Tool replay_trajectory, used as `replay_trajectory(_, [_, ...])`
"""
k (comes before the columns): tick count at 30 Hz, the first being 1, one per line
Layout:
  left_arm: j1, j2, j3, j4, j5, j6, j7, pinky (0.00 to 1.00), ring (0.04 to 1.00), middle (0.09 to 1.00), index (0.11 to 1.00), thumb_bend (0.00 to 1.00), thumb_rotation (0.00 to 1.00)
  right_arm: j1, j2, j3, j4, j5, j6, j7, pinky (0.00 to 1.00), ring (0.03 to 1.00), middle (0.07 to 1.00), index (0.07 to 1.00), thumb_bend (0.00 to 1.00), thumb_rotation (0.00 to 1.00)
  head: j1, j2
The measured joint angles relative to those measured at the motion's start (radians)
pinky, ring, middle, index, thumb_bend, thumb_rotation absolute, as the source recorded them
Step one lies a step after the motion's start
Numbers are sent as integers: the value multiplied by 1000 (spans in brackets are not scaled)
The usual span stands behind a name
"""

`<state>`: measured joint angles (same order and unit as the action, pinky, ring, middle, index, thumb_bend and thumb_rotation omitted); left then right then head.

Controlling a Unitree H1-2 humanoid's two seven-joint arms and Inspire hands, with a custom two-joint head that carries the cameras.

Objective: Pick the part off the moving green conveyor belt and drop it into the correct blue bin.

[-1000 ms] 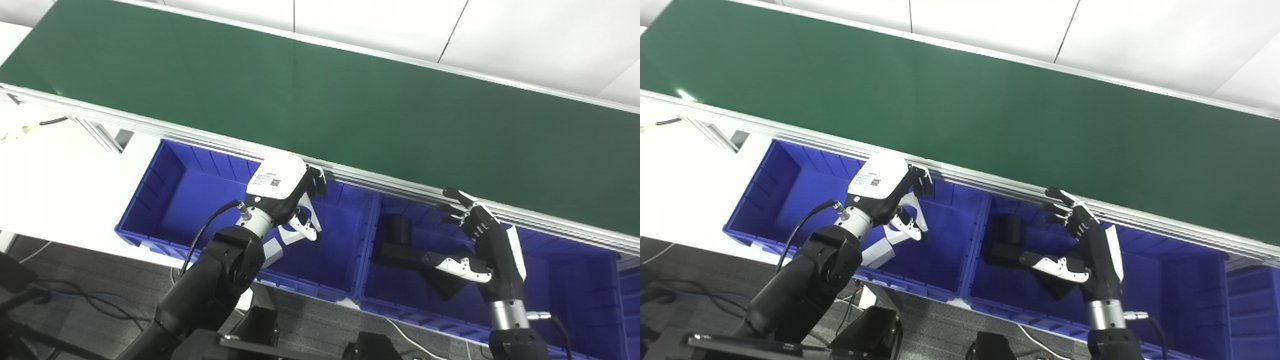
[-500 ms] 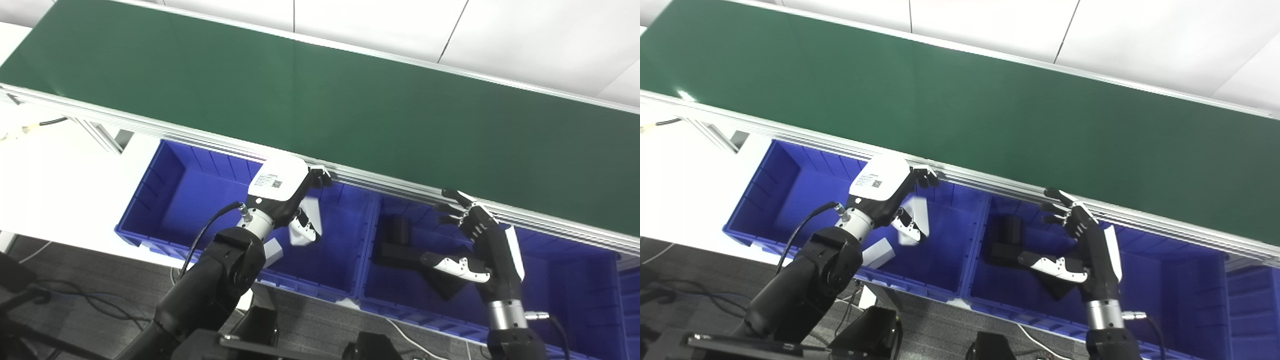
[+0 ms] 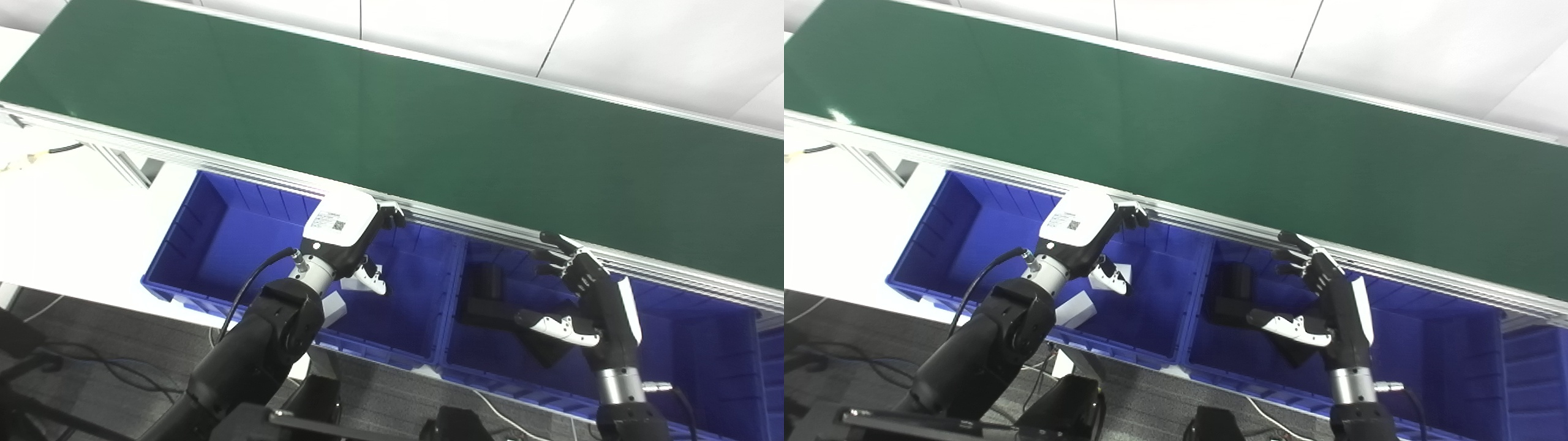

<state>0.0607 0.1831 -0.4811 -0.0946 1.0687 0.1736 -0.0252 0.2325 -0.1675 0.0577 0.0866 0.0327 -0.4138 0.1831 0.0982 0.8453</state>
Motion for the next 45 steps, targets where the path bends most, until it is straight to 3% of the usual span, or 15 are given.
replay_trajectory(6, [28,-5,14,-88,-59,0,-24,455,548,633,651,1000,161,3,0,0,0,6,0,1,642,730,831,745,1000,253,-12,-2])
replay_trajectory(9, [61,-47,54,-191,-201,4,-81,477,570,645,672,1000,262,7,1,0,0,6,0,2,637,732,831,746,1000,247,-22,1])
replay_trajectory(12, [95,-84,80,-272,-367,6,-126,551,630,675,701,1000,153,8,1,0,1,7,0,2,631,730,830,747,1000,241,-22,-11])
replay_trajectory(15, [111,-109,106,-279,-555,-6,-163,638,697,711,721,998,128,4,2,0,18,7,-1,3,627,725,826,746,1000,234,-23,-17])
replay_trajectory(19, [115,-109,127,-226,-775,-114,-188,753,801,788,742,1000,140,2,3,-2,35,7,-1,4,619,740,833,750,1000,226,-31,-31])
replay_trajectory(22, [115,-104,131,-161,-863,-200,-190,769,821,809,750,1000,143,-4,3,-2,52,6,-1,5,616,733,831,752,1000,225,-34,-35])
replay_trajectory(31, [99,-98,144,94,-927,-434,-186,774,839,852,776,1000,107,-12,22,4,91,-27,-2,-5,628,727,842,760,1000,288,-115,-77])
replay_trajectory(33, [88,-95,155,154,-923,-485,-182,775,833,846,774,1000,91,-12,25,16,94,-59,-2,-22,634,728,841,764,1000,317,-219,-95])
replay_trajectory(34, [82,-93,162,184,-917,-504,-181,776,832,843,774,1000,89,-12,27,24,95,-73,-2,-31,634,726,840,765,1000,329,-219,-95])
replay_trajectory(35, [76,-88,168,208,-916,-517,-180,776,829,839,771,1000,82,-13,31,33,97,-88,-2,-43,635,726,841,765,1000,333,-230,-97])
replay_trajectory(37, [64,-77,177,245,-915,-552,-178,773,826,836,768,1000,63,-19,41,54,104,-119,-2,-69,633,724,841,766,1000,326,-358,-127])
replay_trajectory(39, [51,-63,186,277,-918,-582,-177,766,821,834,770,996,56,-27,56,77,119,-142,-3,-96,614,712,834,765,1000,321,-368,-130])
replay_trajectory(41, [40,-50,188,304,-921,-593,-177,760,818,834,773,990,65,-36,70,101,136,-165,-3,-124,598,706,831,764,1000,316,-454,-172])
replay_trajectory(43, [30,-35,186,324,-930,-596,-176,734,804,828,770,989,72,-46,83,130,155,-185,-4,-159,586,705,831,762,1000,329,-454,-172])
replay_trajectory(45, [25,-18,181,334,-934,-599,-169,714,792,820,766,978,43,-57,91,155,175,-206,-4,-194,582,707,833,761,1000,338,-492,-219])
